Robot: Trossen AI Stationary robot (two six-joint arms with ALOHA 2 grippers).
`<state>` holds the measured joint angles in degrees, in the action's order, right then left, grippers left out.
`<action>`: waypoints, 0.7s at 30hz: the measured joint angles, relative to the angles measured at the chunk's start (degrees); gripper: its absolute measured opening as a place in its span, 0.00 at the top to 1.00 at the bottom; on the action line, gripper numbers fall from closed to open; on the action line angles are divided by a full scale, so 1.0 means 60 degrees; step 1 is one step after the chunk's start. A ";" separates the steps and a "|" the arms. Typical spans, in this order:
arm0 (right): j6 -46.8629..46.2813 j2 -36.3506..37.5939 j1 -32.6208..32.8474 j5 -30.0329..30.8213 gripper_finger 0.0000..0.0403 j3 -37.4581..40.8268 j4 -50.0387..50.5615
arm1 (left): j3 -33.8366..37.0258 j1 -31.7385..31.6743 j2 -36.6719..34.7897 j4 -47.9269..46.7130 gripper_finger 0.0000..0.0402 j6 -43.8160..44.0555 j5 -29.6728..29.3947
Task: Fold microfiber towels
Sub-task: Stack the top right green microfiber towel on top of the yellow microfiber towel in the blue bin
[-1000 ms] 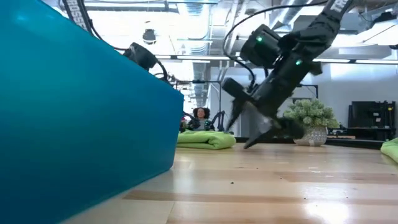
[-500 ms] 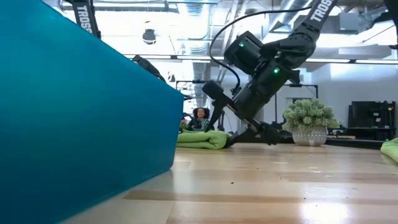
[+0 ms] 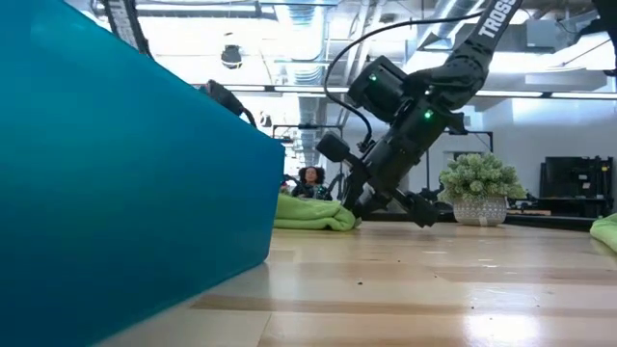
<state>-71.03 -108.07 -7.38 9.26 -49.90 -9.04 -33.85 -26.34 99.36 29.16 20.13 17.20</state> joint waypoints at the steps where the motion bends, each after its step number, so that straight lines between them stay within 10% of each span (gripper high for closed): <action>1: 0.0107 0.0077 0.0054 0.0014 0.94 0.0012 0.0021 | -0.0003 -0.0005 -0.0374 -0.0377 1.00 -0.0010 -0.0016; 12: 0.0672 0.1383 0.1266 -0.0029 0.95 -0.0328 -0.0071 | -0.0015 0.0627 -0.5597 -0.5710 1.00 -0.0016 -0.2212; 21: 0.0677 0.0479 0.2834 0.1144 0.95 -0.3726 0.0842 | -0.0016 0.1011 -0.9254 -0.8681 1.00 0.0108 -0.3677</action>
<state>-66.97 -105.20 9.62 16.12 -72.25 -3.99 -33.94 -20.27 43.84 -22.92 20.78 -4.86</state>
